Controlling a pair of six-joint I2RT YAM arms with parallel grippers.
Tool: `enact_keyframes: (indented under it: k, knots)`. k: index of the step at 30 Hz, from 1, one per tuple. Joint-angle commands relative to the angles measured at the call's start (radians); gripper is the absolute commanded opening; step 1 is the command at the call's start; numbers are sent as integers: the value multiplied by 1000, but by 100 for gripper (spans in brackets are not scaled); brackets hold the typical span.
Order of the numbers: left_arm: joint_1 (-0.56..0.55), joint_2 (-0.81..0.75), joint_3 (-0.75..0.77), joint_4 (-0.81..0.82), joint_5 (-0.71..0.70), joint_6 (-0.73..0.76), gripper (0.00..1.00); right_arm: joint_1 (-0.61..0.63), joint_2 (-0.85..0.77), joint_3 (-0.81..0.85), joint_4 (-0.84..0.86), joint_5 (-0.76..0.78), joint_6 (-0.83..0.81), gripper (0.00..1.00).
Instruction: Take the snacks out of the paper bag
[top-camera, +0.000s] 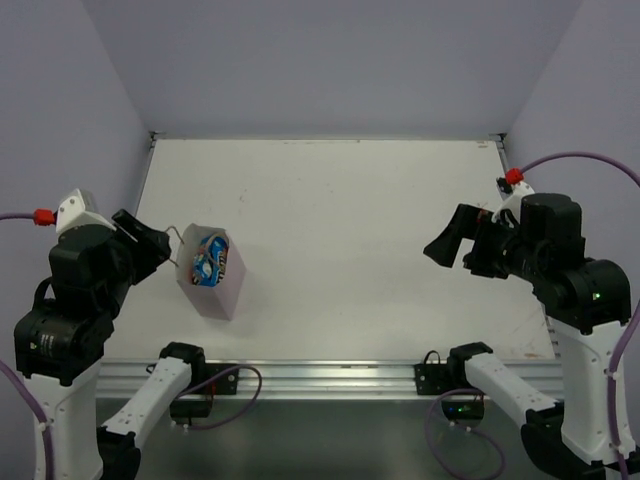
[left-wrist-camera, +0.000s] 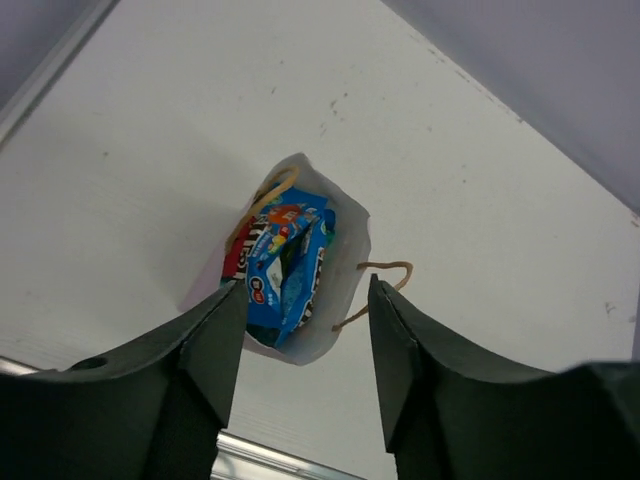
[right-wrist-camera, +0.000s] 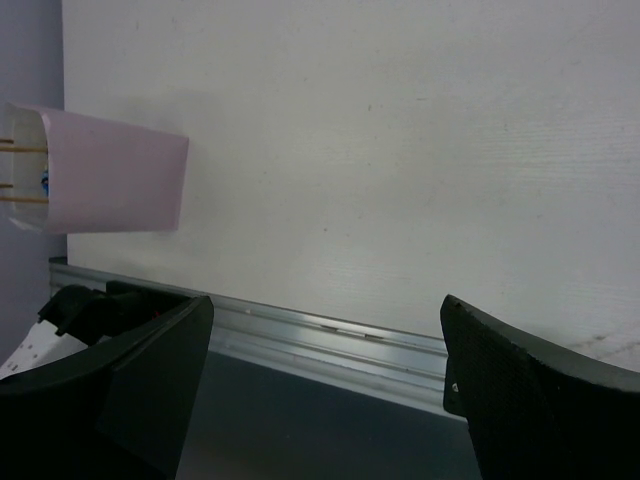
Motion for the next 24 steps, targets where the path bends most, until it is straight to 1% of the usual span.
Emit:
enact_keyframes:
  k: [1, 2, 3, 4, 7, 12, 15, 19, 24]
  knots:
    - [-5, 61, 100, -32, -109, 166, 54, 25, 11, 38, -19, 21, -16, 99]
    - [-5, 96, 110, -47, -135, 179, 58, 30, 13, 32, -19, 24, -18, 99]
    - [-5, 101, 121, -47, -174, 191, 65, 33, 14, 28, -16, 24, -18, 99]
    - [-5, 109, 126, -49, -191, 197, 68, 37, 16, 19, -14, 20, -18, 99]
    - [-5, 144, 111, -41, -199, 238, 70, 40, 16, 15, -10, 11, -18, 99]
    - [-5, 196, 25, 57, -58, 331, 71, 48, 34, 35, -8, 0, -20, 99]
    - [-5, 225, 3, 91, -22, 364, 71, 53, 42, 48, -11, -11, -18, 99]
    - [-5, 241, -31, 115, -19, 381, 70, 57, 36, 40, -8, -12, -21, 99]
    - [-3, 259, -57, 115, -57, 390, 70, 57, 31, 26, -4, -15, -23, 99]
